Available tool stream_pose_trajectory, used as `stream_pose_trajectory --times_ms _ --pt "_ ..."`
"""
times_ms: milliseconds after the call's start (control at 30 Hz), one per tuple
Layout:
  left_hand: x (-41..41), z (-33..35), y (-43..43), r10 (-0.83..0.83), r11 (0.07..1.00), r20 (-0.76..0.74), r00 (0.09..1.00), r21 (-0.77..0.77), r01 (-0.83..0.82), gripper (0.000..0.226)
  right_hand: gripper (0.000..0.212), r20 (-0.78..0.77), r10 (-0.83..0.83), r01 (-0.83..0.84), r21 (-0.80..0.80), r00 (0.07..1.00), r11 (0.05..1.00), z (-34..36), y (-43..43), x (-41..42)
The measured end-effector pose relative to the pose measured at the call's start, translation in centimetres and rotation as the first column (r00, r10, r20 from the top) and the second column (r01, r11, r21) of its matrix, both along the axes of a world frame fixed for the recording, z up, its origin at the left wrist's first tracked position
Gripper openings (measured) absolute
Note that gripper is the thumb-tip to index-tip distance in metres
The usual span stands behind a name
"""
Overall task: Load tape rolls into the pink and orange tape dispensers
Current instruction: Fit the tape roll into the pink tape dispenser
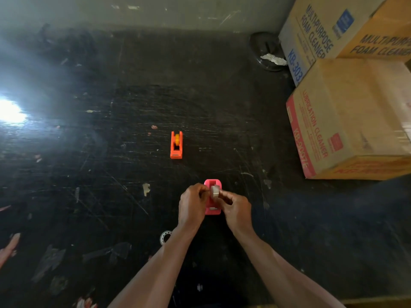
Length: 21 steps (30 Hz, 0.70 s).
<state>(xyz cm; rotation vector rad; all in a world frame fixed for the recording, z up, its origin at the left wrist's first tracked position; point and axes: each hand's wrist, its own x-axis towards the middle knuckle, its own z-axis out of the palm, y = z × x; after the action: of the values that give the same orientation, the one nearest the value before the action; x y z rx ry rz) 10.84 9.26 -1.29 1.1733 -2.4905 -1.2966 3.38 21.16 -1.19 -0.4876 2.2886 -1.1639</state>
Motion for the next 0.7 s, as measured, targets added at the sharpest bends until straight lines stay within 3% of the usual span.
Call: stream_pose_trajectory --times_ms 400,700 --pt "-0.2 -0.6 0.1 0.134 0.989 -0.018 0.991 0.067 -0.133 0.012 0.019 -0.082 -0.024 0.031 0.083 0.996 0.996 -0.1 -0.7 0.2" --pt "0.4 -1.6 -1.8 -0.067 0.989 -0.073 0.995 0.125 0.076 0.031 0.017 -0.017 -0.054 0.054 0.001 0.998 0.999 0.2 -0.9 -0.6"
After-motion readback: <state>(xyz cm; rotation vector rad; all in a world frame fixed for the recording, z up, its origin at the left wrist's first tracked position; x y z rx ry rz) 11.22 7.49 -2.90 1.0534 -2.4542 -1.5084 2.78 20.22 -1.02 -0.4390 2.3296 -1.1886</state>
